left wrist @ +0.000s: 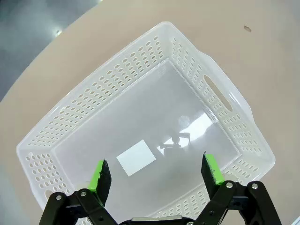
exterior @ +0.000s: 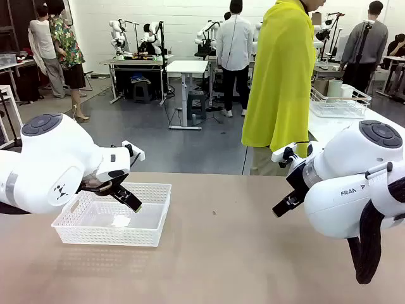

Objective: Clean and organize the cups into the basket.
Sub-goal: Pick up the Organizing basket and move it to the center of the table, then pick up the Reusable plastic cup from the right side of the table and place it inside the Organizing basket.

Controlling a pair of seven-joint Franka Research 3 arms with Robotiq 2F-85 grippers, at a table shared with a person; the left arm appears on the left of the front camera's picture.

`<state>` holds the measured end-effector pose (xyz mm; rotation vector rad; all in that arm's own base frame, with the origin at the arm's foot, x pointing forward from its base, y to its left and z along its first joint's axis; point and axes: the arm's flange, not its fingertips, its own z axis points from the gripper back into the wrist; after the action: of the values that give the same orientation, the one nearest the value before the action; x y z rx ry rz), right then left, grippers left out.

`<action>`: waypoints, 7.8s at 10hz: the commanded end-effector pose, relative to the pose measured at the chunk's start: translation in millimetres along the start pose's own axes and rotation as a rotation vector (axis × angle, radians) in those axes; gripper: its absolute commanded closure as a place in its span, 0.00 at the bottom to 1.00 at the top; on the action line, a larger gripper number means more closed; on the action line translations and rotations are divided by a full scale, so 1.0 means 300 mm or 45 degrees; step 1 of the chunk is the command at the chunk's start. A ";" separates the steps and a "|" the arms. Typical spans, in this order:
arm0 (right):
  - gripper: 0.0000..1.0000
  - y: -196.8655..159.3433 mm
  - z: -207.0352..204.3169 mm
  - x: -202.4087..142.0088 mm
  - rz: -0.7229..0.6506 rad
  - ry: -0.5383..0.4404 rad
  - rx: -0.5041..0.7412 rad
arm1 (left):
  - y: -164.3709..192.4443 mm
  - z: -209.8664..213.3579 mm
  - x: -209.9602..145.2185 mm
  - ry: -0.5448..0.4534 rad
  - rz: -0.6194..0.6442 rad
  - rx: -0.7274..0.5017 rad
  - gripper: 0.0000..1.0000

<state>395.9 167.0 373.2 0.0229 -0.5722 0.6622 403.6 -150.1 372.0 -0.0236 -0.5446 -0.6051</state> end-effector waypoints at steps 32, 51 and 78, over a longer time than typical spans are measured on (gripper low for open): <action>0.00 -0.822 0.796 -0.653 -1.491 -0.547 1.556 | 0.740 0.613 -0.506 -0.270 0.990 -1.307 0.00; 0.00 -1.015 0.846 -1.038 -1.904 -0.270 1.202 | 0.929 0.599 -0.876 -0.327 1.249 -1.168 0.00; 0.00 -1.015 0.846 -1.038 -1.904 -0.270 1.202 | 0.929 0.599 -0.876 -0.327 1.249 -1.168 0.00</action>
<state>249.3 -302.8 478.7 1.2660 -0.2443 -0.6122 290.7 252.8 434.1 -1.1681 -0.3872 0.1615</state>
